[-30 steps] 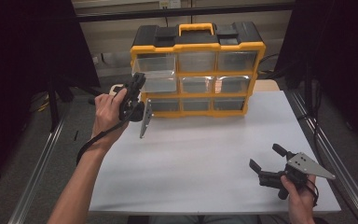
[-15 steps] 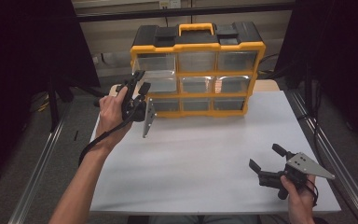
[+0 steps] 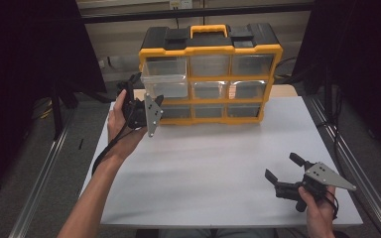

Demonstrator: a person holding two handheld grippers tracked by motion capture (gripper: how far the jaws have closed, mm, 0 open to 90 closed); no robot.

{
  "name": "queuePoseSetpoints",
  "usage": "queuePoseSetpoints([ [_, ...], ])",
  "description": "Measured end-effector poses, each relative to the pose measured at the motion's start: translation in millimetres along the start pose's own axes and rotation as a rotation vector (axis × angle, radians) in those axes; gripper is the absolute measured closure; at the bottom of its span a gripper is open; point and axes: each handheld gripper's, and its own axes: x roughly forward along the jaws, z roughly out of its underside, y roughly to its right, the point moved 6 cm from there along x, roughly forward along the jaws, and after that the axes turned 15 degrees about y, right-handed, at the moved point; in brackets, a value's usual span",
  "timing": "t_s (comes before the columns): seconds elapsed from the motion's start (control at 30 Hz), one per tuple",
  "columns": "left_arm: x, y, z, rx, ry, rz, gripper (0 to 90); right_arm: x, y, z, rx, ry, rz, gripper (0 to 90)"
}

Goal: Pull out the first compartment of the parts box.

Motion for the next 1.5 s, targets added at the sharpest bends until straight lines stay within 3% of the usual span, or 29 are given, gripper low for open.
queuePoseSetpoints([
  [0.2, -1.9, -2.0, 3.6, -0.211, 0.002, -0.039, 6.9, 0.1, -0.5, 0.2, 0.002, -0.001, 0.000, 0.0],
  [0.23, -2.2, -2.7, 4.0, -0.225, 0.002, -0.043, 6.9, 0.1, -0.5, 0.2, 0.002, -0.001, 0.000, 0.0],
  [0.37, -4.8, -7.2, 7.7, -0.357, 0.001, -0.071, 5.6, 0.6, -0.3, 0.6, 0.002, -0.001, 0.001, 0.0],
  [0.43, -5.6, -7.8, 10.5, -0.462, 0.002, -0.079, 5.1, 0.6, -0.6, 0.5, 0.005, -0.001, 0.003, 0.0],
  [0.57, -6.8, -9.0, 18.8, -0.612, -0.007, -0.094, 5.1, 0.6, -0.6, 0.6, 0.005, -0.003, 0.000, 0.0],
  [0.6, -8.0, -9.8, 23.1, -0.675, -0.018, -0.089, 5.5, 0.7, -0.5, 0.7, 0.005, -0.004, 0.001, 0.0],
  [0.63, -8.0, -9.8, 23.1, -0.675, -0.018, -0.089, 5.6, 0.7, -0.5, 0.7, 0.005, -0.004, 0.001, 0.0],
  [0.67, -8.4, -9.8, 25.2, -0.720, -0.018, -0.086, 5.8, 0.6, -0.8, 0.6, 0.005, -0.003, 0.000, 0.0],
  [0.77, -9.9, -9.6, 28.1, -0.748, -0.037, -0.088, 5.8, 0.8, -0.3, 1.1, -0.002, -0.004, 0.002, 0.0],
  [0.9, -15.8, -6.7, 29.1, -0.861, -0.011, -0.081, 3.6, 0.7, -0.3, 1.4, -0.002, -0.007, 0.000, 0.0],
  [0.93, -19.0, -5.8, 29.0, -0.871, -0.001, -0.084, 3.5, 0.6, -0.3, 1.4, -0.002, -0.008, 0.000, 0.0],
  [1.0, -22.6, -2.4, 27.3, -0.845, 0.019, -0.093, 3.3, 0.5, -0.3, 1.2, -0.001, -0.006, 0.002, 0.0],
  [1.03, -25.4, 0.3, 28.4, -0.827, 0.005, -0.084, 3.3, 0.5, -0.4, 1.1, -0.001, -0.006, 0.001, 0.0],
  [1.23, -35.7, 15.4, 37.5, -0.864, -0.026, -0.067, 3.2, 0.5, -0.7, 1.2, -0.003, -0.006, 0.002, 0.0],
  [1.33, -41.0, 25.1, 44.4, -0.828, -0.050, -0.052, 3.6, 0.6, -0.4, 1.4, -0.003, -0.007, 0.003, 0.0],
  [1.5, -48.7, 41.0, 54.9, -0.873, -0.079, -0.024, 4.4, 0.6, -0.5, 1.8, -0.003, -0.011, 0.001, 0.0],
])
